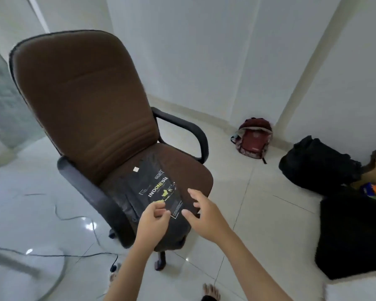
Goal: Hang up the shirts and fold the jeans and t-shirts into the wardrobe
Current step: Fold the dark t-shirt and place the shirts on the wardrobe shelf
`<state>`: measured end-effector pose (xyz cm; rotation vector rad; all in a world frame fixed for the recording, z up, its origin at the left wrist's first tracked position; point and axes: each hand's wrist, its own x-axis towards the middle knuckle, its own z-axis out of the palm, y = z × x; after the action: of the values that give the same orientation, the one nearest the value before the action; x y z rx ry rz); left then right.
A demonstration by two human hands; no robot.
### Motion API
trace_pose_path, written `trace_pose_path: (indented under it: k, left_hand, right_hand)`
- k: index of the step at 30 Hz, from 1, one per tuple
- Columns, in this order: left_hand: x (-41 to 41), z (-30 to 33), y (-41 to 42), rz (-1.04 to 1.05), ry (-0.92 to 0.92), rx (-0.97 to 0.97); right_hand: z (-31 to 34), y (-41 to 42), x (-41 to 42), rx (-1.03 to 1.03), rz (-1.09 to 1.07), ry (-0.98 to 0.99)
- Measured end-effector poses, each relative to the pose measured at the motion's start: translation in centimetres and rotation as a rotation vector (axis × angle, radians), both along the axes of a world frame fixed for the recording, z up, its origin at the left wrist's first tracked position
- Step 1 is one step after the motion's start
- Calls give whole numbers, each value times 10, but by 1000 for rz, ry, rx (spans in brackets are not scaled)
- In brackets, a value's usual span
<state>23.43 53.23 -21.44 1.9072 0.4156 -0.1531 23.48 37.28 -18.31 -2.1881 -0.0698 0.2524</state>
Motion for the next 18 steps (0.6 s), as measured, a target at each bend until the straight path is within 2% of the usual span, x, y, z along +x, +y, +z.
trace_pose_path:
  k: [8, 18]
  left_hand:
    - [80, -44, -6, 359, 145, -29]
    - [180, -117, 65, 564, 272, 0]
  right_hand:
    - [-54, -2, 136, 10, 292, 166]
    - [-134, 62, 289, -172, 604, 274]
